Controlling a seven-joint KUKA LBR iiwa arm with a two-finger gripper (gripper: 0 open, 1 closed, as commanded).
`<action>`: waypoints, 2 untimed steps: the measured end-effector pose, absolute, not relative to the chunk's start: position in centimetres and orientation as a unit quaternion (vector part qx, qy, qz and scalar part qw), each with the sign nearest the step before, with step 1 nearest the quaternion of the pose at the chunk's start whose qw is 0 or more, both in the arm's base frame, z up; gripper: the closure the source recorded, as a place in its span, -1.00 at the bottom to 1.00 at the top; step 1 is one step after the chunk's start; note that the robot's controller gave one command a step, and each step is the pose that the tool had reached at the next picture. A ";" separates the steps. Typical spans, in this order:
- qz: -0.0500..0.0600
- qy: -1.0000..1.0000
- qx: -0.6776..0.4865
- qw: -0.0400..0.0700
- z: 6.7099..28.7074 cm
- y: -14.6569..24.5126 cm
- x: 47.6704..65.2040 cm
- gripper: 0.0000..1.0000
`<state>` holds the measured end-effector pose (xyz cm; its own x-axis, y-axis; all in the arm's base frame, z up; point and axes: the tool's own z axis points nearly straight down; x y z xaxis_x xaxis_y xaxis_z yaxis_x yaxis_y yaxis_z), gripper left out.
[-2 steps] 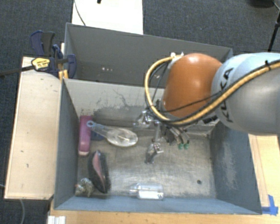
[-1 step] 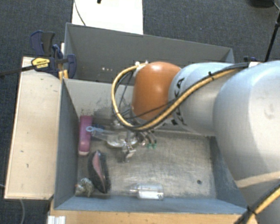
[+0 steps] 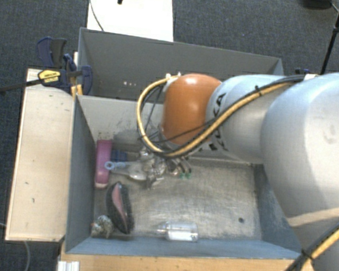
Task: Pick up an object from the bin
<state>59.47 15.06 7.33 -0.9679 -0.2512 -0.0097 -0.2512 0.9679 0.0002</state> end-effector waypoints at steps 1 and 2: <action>0.000 0.980 -0.200 0.005 24.2 11.4 54.6 1.00; 0.000 0.975 -0.224 0.004 23.9 10.5 55.9 1.00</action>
Offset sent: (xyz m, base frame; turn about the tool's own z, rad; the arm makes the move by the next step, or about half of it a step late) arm -0.0504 -0.0359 0.1630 -0.1496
